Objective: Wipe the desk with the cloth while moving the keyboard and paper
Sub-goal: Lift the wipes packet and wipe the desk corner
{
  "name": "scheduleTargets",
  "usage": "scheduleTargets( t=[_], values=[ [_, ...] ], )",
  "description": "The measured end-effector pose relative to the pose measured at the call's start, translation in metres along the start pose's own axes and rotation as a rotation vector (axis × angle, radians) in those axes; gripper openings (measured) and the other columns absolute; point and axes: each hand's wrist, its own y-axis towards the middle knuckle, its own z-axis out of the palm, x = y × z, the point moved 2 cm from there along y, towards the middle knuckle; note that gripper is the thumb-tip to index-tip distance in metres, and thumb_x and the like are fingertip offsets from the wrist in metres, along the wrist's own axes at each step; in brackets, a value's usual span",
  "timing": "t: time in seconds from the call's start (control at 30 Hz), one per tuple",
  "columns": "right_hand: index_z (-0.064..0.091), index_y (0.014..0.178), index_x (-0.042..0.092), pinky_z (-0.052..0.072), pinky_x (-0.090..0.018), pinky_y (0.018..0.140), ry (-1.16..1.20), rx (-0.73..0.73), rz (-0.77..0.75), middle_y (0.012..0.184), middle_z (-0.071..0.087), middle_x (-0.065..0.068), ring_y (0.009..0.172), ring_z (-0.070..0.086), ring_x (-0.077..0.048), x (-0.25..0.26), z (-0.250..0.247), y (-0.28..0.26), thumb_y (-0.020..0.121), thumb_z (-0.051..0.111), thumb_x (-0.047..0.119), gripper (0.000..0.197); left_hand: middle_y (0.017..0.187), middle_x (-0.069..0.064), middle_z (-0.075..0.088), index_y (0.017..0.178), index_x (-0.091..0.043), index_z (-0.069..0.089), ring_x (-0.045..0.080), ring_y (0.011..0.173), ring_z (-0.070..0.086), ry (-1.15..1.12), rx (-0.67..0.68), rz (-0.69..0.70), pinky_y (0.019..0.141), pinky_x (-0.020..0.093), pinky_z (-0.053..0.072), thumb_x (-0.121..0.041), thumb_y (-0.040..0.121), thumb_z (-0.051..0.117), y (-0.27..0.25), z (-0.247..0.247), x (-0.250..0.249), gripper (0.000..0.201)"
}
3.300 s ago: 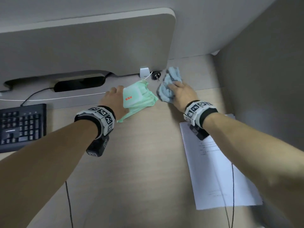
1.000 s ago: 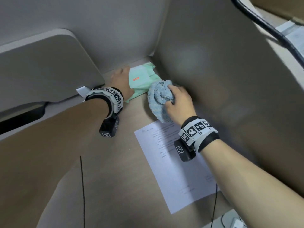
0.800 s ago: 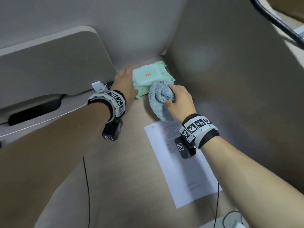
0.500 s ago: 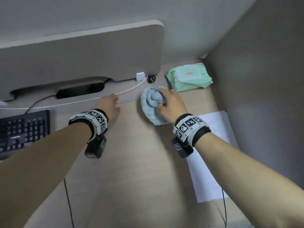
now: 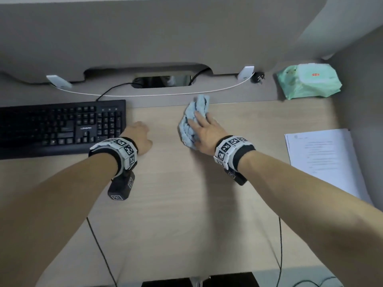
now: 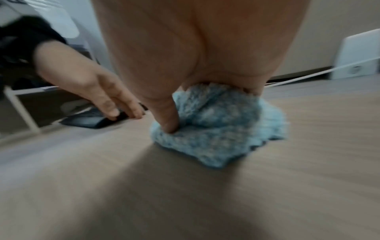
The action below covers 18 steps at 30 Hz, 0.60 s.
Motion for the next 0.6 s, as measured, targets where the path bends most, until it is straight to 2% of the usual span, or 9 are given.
scheduleTargets(
  t=[0.07,0.1,0.2,0.3,0.37,0.4,0.53,0.6],
  values=[
    [0.03,0.152,0.016,0.016,-0.056,0.119,-0.035,-0.043,0.061,0.164,0.011,-0.01,0.15,0.007,-0.04,-0.024,0.002,-0.002,0.083,0.048,0.051,0.08,0.143,0.014,0.039,0.137,-0.007,0.047,0.037,0.129,0.041,0.02,0.001,0.032,0.107,0.041,0.038,-0.03,0.088,0.052,-0.003,0.003,0.002,0.054],
    [0.029,0.152,0.012,0.013,-0.054,0.12,-0.016,-0.076,0.157,0.164,0.011,-0.013,0.15,0.006,-0.039,-0.047,0.003,-0.004,0.087,0.048,0.046,0.076,0.14,0.014,0.04,0.135,-0.007,0.048,0.038,0.127,0.041,0.043,0.002,0.05,0.105,0.042,0.039,-0.031,0.089,0.051,-0.003,0.003,0.001,0.052],
    [0.006,0.156,0.005,0.016,-0.049,0.121,0.063,-0.188,0.573,0.161,0.007,-0.024,0.148,0.01,-0.043,-0.112,-0.004,-0.027,0.095,0.047,0.037,0.081,0.133,0.016,0.042,0.131,-0.006,0.05,0.038,0.125,0.041,0.117,0.032,0.059,0.1,0.044,0.041,-0.032,0.09,0.049,-0.002,0.001,-0.002,0.049],
    [0.002,0.155,0.002,0.02,-0.049,0.119,0.092,-0.163,0.74,0.16,0.006,-0.026,0.147,0.014,-0.045,-0.12,-0.012,-0.024,0.095,0.048,0.041,0.085,0.137,0.015,0.038,0.13,-0.004,0.051,0.038,0.126,0.038,0.143,0.073,0.04,0.099,0.044,0.043,-0.032,0.09,0.048,0.0,0.0,-0.005,0.049],
    [0.0,0.155,0.003,0.021,-0.05,0.119,0.09,-0.133,0.727,0.161,0.002,-0.025,0.147,0.013,-0.046,-0.097,-0.018,-0.006,0.092,0.051,0.041,0.089,0.139,0.014,0.036,0.13,-0.003,0.051,0.038,0.128,0.036,0.147,0.093,0.032,0.099,0.044,0.044,-0.026,0.09,0.045,0.002,-0.001,-0.006,0.046],
    [-0.001,0.155,0.005,0.02,-0.051,0.118,0.075,-0.12,0.671,0.161,0.002,-0.024,0.147,0.012,-0.046,-0.078,-0.02,0.005,0.091,0.052,0.041,0.091,0.139,0.014,0.035,0.13,-0.003,0.051,0.038,0.127,0.036,0.153,0.098,0.031,0.099,0.044,0.044,-0.023,0.09,0.044,0.003,-0.002,-0.006,0.046],
    [0.004,0.156,0.009,0.015,-0.053,0.12,0.046,-0.114,0.309,0.162,0.001,-0.019,0.146,0.007,-0.048,0.01,-0.013,0.029,0.089,0.059,0.033,0.09,0.136,0.015,0.037,0.129,-0.002,0.052,0.039,0.122,0.043,0.176,0.13,0.019,0.098,0.045,0.045,-0.023,0.091,0.043,0.008,-0.003,-0.004,0.044],
    [0.006,0.156,0.011,0.013,-0.053,0.121,0.021,-0.112,0.156,0.163,0.002,-0.015,0.147,0.004,-0.046,0.024,-0.005,0.027,0.091,0.058,0.031,0.086,0.137,0.015,0.037,0.13,-0.002,0.052,0.039,0.121,0.045,0.179,0.139,0.003,0.099,0.045,0.045,-0.025,0.092,0.042,0.01,-0.004,-0.006,0.045]
  ],
)
